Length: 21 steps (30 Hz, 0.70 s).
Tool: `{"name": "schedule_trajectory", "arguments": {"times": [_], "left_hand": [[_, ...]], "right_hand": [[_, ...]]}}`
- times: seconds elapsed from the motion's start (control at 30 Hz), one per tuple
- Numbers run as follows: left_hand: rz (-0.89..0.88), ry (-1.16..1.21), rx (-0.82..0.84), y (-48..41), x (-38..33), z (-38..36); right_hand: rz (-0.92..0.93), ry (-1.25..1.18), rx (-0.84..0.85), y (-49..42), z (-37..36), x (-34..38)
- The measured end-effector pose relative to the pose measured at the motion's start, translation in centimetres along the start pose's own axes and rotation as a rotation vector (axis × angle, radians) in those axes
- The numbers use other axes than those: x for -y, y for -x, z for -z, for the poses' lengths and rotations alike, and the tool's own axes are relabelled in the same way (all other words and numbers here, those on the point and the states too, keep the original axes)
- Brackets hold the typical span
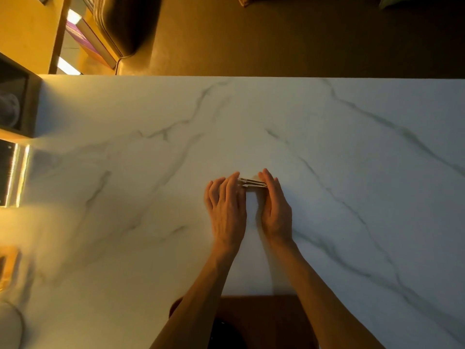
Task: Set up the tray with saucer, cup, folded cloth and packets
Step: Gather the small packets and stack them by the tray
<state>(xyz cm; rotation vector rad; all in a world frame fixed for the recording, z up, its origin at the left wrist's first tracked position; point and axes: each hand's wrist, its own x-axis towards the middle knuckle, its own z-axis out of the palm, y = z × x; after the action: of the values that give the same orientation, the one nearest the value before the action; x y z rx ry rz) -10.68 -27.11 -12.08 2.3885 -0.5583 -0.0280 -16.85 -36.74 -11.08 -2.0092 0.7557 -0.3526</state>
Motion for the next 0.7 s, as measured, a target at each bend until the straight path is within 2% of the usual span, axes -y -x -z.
{"name": "schedule_trajectory", "arguments": {"times": [0.2,0.47,0.6,0.7], "left_hand": [[-0.015,0.071,-0.004,0.1,-0.1,0.0],[0.014,0.079,0.007,-0.1,0.1,-0.1],[0.044,0.121,0.026,-0.4,0.0,0.6],[0.086,0.167,0.1,-1.2,-0.2,2.0]], "right_hand": [[0.096,0.088,-0.124,-0.3,0.2,-0.7],[0.082,0.095,-0.11,-0.8,0.3,-0.7],[-0.017,0.057,-0.066,-1.1,1.3,0.7],[-0.141,-0.031,0.058,-1.7,3.0,2.1]]}}
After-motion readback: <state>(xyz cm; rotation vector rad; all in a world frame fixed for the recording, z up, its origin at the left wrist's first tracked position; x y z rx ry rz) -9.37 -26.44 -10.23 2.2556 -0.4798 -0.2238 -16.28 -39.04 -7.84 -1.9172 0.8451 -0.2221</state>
